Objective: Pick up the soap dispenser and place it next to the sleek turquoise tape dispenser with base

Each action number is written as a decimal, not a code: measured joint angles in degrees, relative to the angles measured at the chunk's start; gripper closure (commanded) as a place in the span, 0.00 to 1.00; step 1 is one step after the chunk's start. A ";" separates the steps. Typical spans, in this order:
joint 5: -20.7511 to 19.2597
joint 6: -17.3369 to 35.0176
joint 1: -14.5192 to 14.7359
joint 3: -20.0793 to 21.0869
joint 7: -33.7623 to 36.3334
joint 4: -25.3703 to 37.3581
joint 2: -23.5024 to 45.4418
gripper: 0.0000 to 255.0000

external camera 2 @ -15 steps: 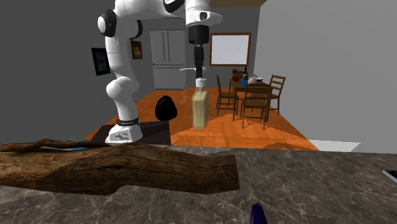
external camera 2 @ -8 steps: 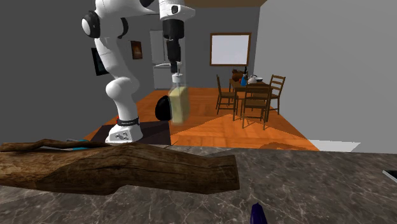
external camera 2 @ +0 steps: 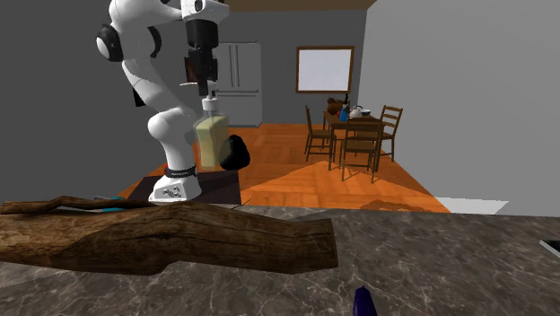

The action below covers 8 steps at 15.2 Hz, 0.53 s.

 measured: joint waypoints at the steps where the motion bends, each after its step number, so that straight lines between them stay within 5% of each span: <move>1: -0.72 -0.70 -0.72 0.12 -0.45 -1.09 -1.91 1.00; 8: -4.58 -7.46 -5.12 0.24 -5.25 -2.98 -11.86 1.00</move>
